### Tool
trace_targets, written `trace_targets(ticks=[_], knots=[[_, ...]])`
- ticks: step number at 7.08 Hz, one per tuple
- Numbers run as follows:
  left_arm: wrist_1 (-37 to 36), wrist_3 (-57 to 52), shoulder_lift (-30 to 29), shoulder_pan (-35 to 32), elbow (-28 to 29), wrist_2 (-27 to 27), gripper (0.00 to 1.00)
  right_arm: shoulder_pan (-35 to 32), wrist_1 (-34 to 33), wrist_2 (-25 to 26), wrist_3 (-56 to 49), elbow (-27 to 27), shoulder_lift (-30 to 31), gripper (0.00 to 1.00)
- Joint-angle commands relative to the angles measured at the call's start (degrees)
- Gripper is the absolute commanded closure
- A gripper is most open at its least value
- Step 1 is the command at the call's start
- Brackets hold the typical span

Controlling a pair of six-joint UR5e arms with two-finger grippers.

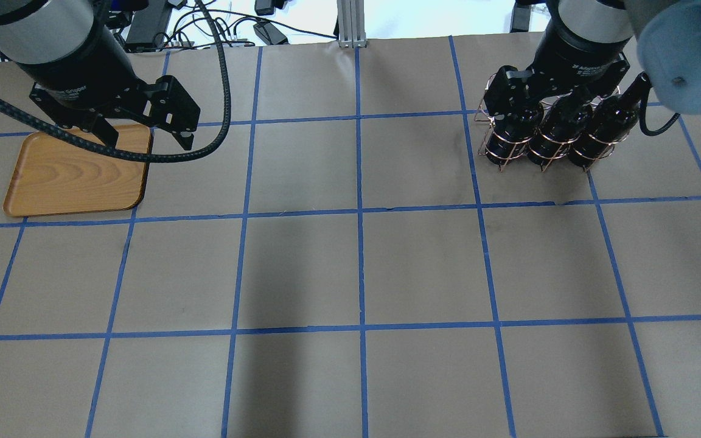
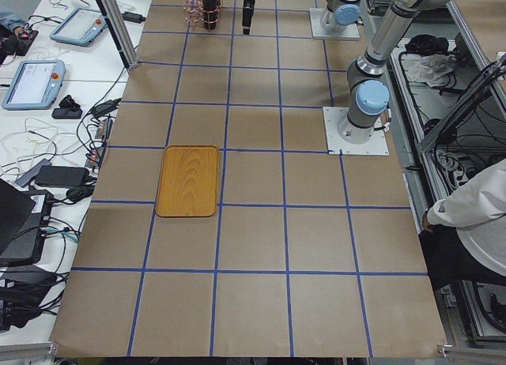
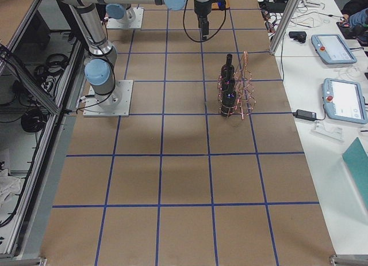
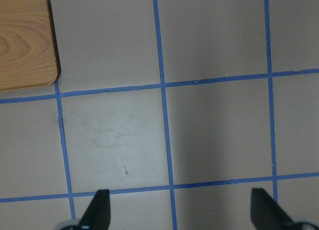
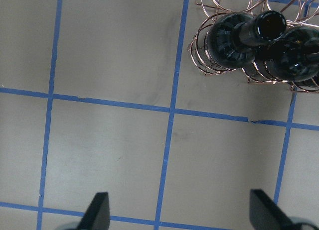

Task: Take wine from basket and place on tray

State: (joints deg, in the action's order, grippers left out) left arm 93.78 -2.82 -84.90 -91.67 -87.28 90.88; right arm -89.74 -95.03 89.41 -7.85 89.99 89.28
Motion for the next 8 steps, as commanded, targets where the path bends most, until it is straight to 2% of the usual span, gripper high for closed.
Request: trace_targets(ticks=[1, 8], knots=[[0.0, 0.0, 0.0, 0.1, 0.0, 0.0, 0.0, 0.0, 0.1, -0.1, -0.1, 0.0, 0.0, 0.0], [-0.1, 0.1, 0.0, 0.1, 0.0, 0.0, 0.0, 0.4, 0.2, 0.1, -0.2, -0.3, 0.5, 0.0]])
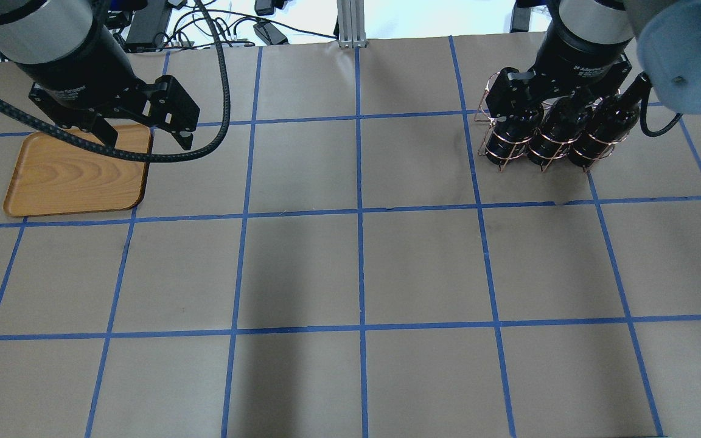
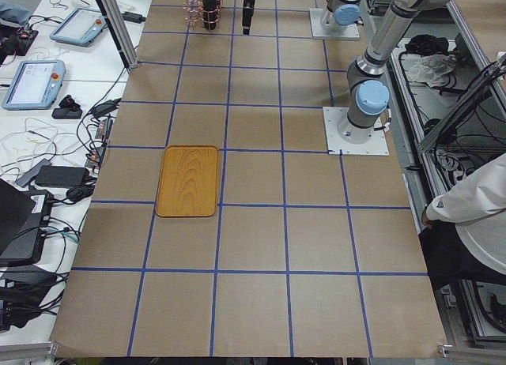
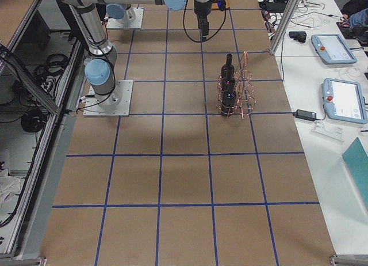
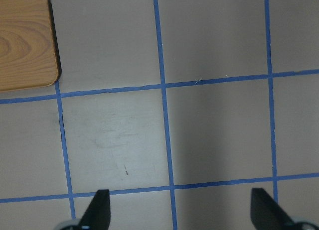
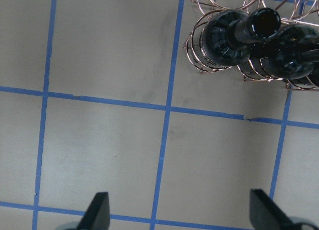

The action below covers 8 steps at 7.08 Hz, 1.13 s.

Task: Take wine from basket and place on tray

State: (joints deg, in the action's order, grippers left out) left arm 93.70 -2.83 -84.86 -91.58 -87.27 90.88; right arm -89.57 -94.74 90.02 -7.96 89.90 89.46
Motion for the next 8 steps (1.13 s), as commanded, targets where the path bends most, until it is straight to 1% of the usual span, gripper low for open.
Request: trace_targets(ticks=[1, 4, 5, 7, 8], knots=[[0.0, 0.1, 0.0, 0.0, 0.0, 0.0, 0.0, 0.1, -0.5, -0.6, 0.7, -0.1, 1.1, 0.0], [-0.5, 0.0, 0.0, 0.0, 0.0, 0.0, 0.0, 0.6, -1.2, 0.2, 0.2, -0.2, 0.9, 0.0], [-0.5, 0.0, 0.0, 0.0, 0.0, 0.0, 0.0, 3.2, -1.7, 0.1, -0.5, -0.2, 0.9, 0.0], [-0.5, -0.1, 0.0, 0.0, 0.0, 0.0, 0.0, 11.1, -2.5, -1.7, -11.2, -0.2, 0.5, 0.0], [-0.7, 0.0, 0.0, 0.1, 0.0, 0.0, 0.0, 12.7, -4.9, -1.7, -13.0, -0.2, -1.3, 0.0]])
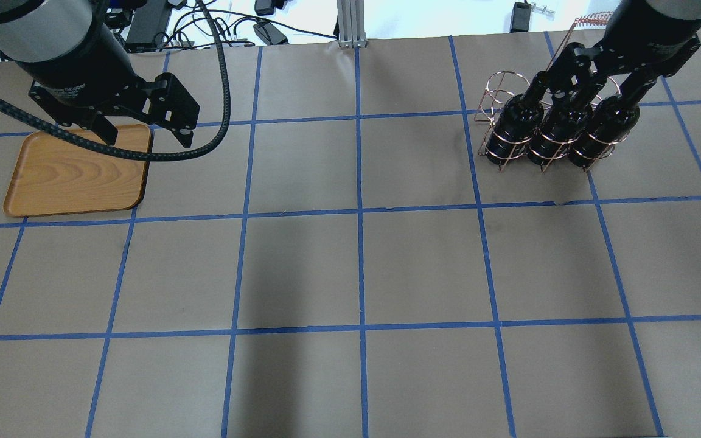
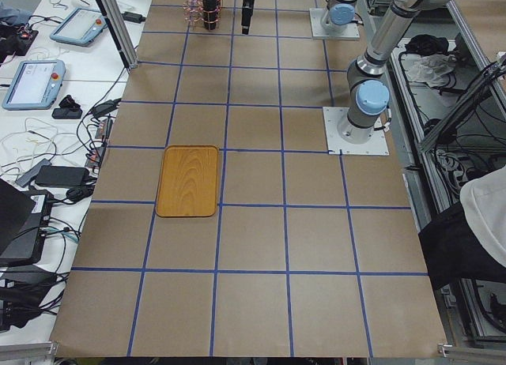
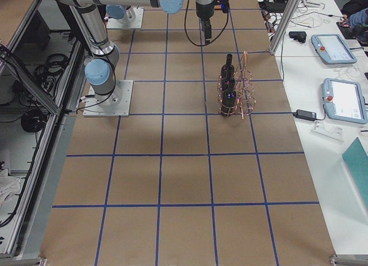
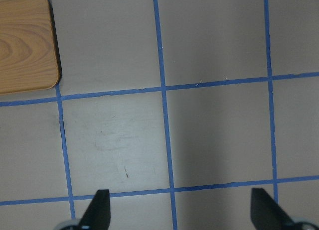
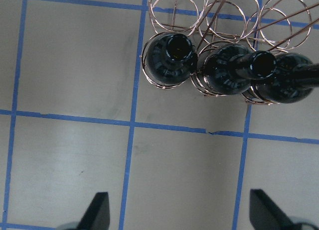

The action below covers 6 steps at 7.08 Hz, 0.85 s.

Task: Take wine from basket and place on tray
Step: 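Lower the right gripper onto the nearest dark bottle in the copper basket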

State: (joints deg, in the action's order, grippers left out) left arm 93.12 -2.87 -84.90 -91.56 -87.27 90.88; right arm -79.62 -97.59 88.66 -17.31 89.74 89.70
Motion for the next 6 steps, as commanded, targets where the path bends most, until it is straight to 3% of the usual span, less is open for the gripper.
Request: trace_targets(ticks=[1, 3, 6], knots=[[-0.1, 0.1, 0.0, 0.1, 0.0, 0.0, 0.0, 2.8, -6.7, 0.3, -4.8, 0.0, -3.7, 0.0], [-0.1, 0.0, 0.0, 0.1, 0.0, 0.0, 0.0, 2.9, -12.3, -0.1, -6.7, 0.0, -8.3, 0.0], [-0.1, -0.3, 0.0, 0.1, 0.0, 0.0, 0.0, 2.9, -13.7, 0.1, -8.1, 0.1, -10.8, 0.02]])
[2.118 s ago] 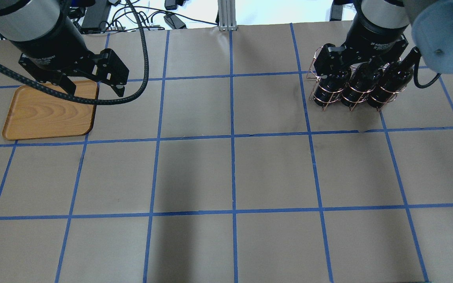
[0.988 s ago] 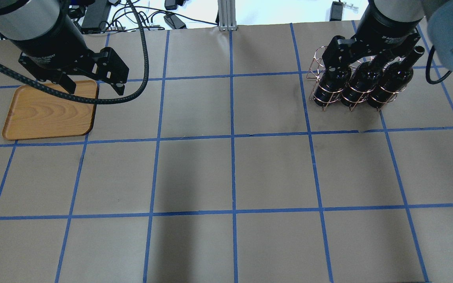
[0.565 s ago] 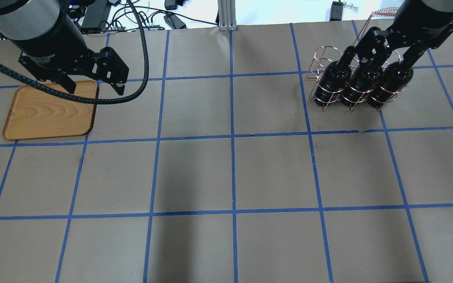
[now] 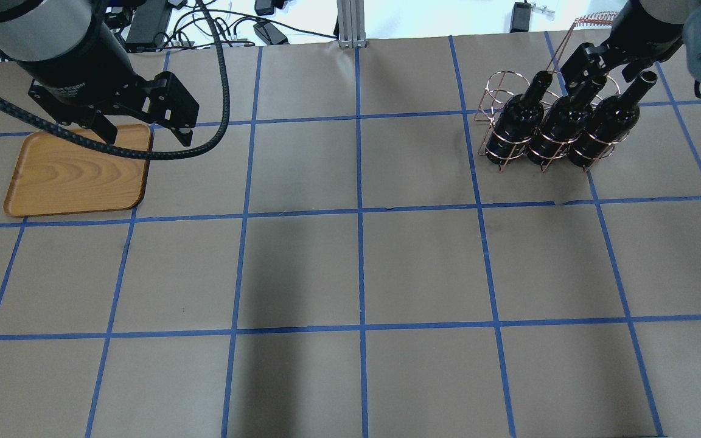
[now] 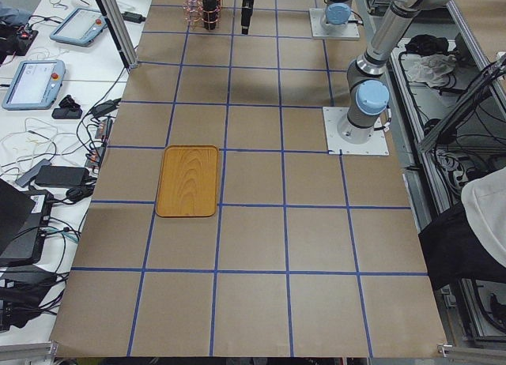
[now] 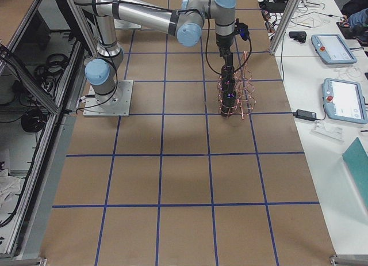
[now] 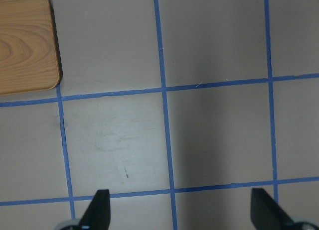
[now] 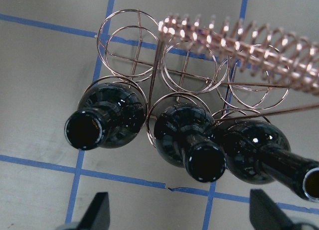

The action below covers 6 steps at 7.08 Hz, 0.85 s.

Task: Take wine from basket and place on tray
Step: 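Lower the right gripper onto the nearest dark bottle in the copper basket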

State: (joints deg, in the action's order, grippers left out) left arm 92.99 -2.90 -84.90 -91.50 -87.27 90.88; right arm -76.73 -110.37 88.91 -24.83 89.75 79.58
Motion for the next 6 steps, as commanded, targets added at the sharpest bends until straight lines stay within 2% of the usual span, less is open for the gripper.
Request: trace_targets(ticks=[1, 4, 6], knots=[[0.0, 0.1, 0.0, -0.1, -0.1, 0.0, 0.0, 0.1, -1.2, -0.1, -0.7, 0.2, -1.7, 0.1], [0.0, 0.0, 0.0, 0.0, 0.0, 0.0, 0.0, 2.1, -1.7, -0.6, -0.6, 0.2, -3.6, 0.12], [0.0, 0.0, 0.0, 0.0, 0.0, 0.0, 0.0, 2.1, -2.8, -0.7, -0.3, 0.2, -4.3, 0.19]])
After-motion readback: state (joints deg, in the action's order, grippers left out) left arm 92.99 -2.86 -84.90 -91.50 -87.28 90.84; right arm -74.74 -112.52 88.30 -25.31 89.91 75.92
